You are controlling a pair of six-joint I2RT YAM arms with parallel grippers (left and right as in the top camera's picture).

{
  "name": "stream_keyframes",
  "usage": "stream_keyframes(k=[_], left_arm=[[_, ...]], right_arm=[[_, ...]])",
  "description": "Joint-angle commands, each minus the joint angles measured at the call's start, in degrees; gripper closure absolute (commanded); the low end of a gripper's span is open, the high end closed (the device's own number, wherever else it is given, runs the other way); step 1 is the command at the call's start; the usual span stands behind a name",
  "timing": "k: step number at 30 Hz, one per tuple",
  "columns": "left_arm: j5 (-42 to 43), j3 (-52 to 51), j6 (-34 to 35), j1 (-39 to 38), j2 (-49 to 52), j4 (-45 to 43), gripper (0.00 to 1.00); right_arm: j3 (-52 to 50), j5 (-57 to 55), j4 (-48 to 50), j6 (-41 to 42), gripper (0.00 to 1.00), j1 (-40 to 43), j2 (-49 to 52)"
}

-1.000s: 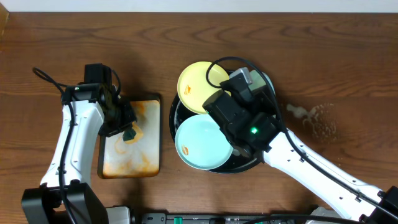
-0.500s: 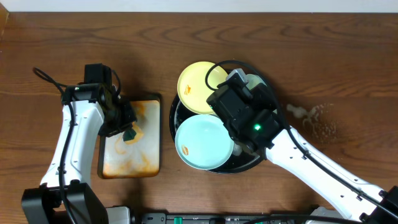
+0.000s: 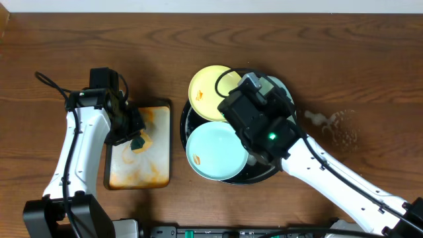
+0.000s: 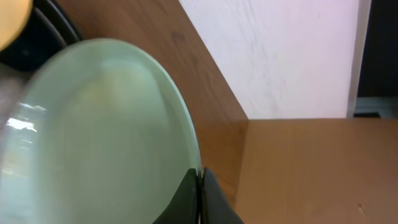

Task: Clean dirty plates on tray and stack at the side
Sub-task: 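Grip the right pale green plate's rim with the right gripper, then lift the pale green plate out and move it right of the basin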

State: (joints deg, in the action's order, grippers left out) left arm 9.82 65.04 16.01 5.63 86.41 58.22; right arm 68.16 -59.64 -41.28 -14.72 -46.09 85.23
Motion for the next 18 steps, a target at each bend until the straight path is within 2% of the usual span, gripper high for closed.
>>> stream_keyframes(k=[1,11,15,18], left_arm=[[0.09,-0.48,-0.96,0.35,-0.22,0.17,0.92],[0.09,-0.48,-0.96,0.35,-0.22,0.17,0.92],[0.09,-0.48,-0.96,0.35,-0.22,0.15,0.92],[0.09,-0.48,-0.96,0.35,-0.22,0.17,0.91]], right_arm=[[0.50,-3.15,0.15,-4.61,0.99,-0.61,-1.11],[0.50,-3.32,1.66,-4.81,0.99,-1.36,-1.11],[0.50,-2.62,1.60,1.81,0.99,0.04,-1.11],[0.50,4.31,-0.02,7.72,0.99,4.90,-1.11]])
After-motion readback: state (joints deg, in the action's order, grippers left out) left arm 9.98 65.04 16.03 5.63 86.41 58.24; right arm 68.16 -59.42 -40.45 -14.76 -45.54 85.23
